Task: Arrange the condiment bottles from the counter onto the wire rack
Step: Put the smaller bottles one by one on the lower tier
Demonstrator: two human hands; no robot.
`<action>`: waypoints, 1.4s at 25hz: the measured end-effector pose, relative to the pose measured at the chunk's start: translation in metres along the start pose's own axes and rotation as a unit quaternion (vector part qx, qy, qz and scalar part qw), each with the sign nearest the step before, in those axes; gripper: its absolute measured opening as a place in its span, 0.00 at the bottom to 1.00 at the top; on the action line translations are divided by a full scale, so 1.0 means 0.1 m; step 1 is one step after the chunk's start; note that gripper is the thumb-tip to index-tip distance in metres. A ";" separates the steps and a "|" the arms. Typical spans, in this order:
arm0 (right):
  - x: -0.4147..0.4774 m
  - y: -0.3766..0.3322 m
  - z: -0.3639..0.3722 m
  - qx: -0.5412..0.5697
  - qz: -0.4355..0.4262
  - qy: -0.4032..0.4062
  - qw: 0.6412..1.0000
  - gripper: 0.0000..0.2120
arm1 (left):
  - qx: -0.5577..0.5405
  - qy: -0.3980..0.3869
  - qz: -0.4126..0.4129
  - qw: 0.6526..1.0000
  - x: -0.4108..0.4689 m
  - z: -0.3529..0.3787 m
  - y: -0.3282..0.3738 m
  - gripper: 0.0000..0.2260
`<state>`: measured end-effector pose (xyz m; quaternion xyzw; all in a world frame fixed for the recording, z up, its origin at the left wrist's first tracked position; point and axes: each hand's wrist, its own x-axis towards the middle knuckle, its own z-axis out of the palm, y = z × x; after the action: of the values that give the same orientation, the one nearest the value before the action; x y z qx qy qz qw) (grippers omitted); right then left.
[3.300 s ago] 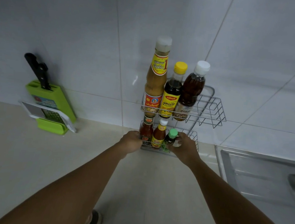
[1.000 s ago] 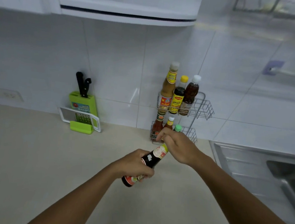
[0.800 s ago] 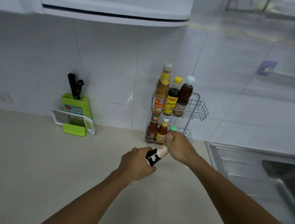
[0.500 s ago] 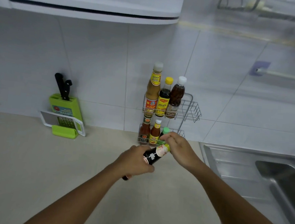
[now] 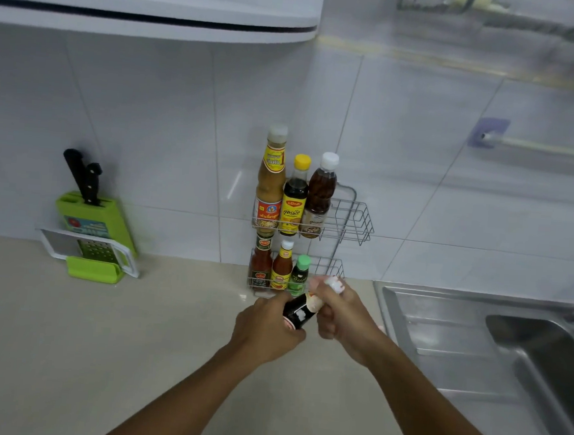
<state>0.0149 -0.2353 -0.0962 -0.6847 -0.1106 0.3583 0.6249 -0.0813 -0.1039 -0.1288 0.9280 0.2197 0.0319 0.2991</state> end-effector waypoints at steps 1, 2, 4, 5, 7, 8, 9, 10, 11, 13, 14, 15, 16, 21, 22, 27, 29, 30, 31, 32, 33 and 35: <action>-0.02 0.06 -0.04 -0.012 -0.017 -0.037 0.999 0.10 | -0.034 -0.017 -0.005 0.999 0.07 0.02 0.04 0.27; -0.01 0.09 -0.08 -0.037 -0.034 -0.058 0.997 0.11 | -0.065 -0.037 -0.003 0.997 0.14 0.05 0.06 0.27; 0.07 0.08 -0.18 -0.087 -0.058 -0.030 0.994 0.12 | -0.150 -0.085 0.009 0.985 0.26 0.09 0.05 0.28; 0.14 0.06 -0.25 -0.097 -0.070 -0.001 0.993 0.11 | -0.191 -0.104 0.010 0.976 0.33 0.12 -0.01 0.31; 0.32 0.06 -0.44 -0.101 -0.086 0.067 0.989 0.08 | -0.236 -0.100 -0.015 0.967 0.47 0.15 -0.19 0.34; 0.41 0.06 -0.53 -0.100 -0.094 0.101 0.985 0.07 | -0.248 -0.076 -0.040 0.965 0.53 0.15 -0.29 0.32; 0.51 0.07 -0.61 -0.103 -0.100 0.128 0.981 0.08 | -0.263 -0.043 -0.074 0.961 0.61 0.16 -0.41 0.29; 0.62 0.09 -0.68 -0.110 -0.104 0.147 0.977 0.09 | -0.276 -0.010 -0.109 0.955 0.68 0.17 -0.52 0.25; 0.72 0.10 -0.74 -0.122 -0.106 0.168 0.972 0.10 | -0.288 0.018 -0.142 0.947 0.75 0.18 -0.63 0.22; 0.89 0.10 -0.82 -0.135 -0.108 0.202 0.964 0.10 | -0.313 0.044 -0.197 0.928 0.87 0.19 -0.79 0.19; 0.96 0.10 -0.84 -0.133 -0.112 0.213 0.961 0.10 | -0.322 0.042 -0.219 0.920 0.93 0.21 -0.85 0.20; 1.04 0.11 -0.86 -0.136 -0.116 0.220 0.959 0.09 | -0.324 0.032 -0.235 0.916 1.01 0.22 -0.91 0.22; 1.11 0.14 -0.86 -0.149 -0.121 0.225 0.955 0.09 | -0.319 0.020 -0.245 0.915 1.08 0.25 -0.95 0.25; 1.39 0.29 -0.83 -0.245 -0.126 0.214 0.937 0.08 | -0.320 -0.010 -0.238 0.917 1.27 0.35 -0.94 0.29; 1.44 0.31 -0.83 -0.254 -0.124 0.206 0.937 0.08 | -0.314 -0.009 -0.231 0.921 1.28 0.37 -0.92 0.27; 1.67 0.34 -0.79 -0.300 -0.090 0.178 0.933 0.11 | -0.287 0.007 -0.218 0.933 1.30 0.40 -0.90 0.25; 1.76 0.33 -0.75 -0.311 -0.081 0.147 0.935 0.14 | -0.280 0.013 -0.211 0.936 1.30 0.41 -0.91 0.23; 1.79 0.33 -0.74 -0.325 -0.083 0.137 0.932 0.15 | -0.274 0.014 -0.208 0.939 1.30 0.40 -0.92 0.23; 1.82 0.32 -0.73 -0.343 -0.088 0.129 0.927 0.15 | -0.272 0.017 -0.204 0.940 1.31 0.41 -0.93 0.22; 1.85 0.32 -0.72 -0.361 -0.094 0.122 0.919 0.16 | -0.269 0.017 -0.202 0.941 1.31 0.41 -0.94 0.23; 1.86 0.32 -0.72 -0.377 -0.099 0.116 0.913 0.17 | -0.271 0.017 -0.201 0.941 1.32 0.41 -0.95 0.23; 1.89 0.33 -0.71 -0.394 -0.102 0.107 0.907 0.18 | -0.278 0.012 -0.198 0.940 1.32 0.41 -0.97 0.25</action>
<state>0.1860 -0.1838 -0.1961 -0.8942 -0.2444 0.1449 0.3458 0.0079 0.0008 -0.2269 0.7452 0.3854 0.0429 0.5424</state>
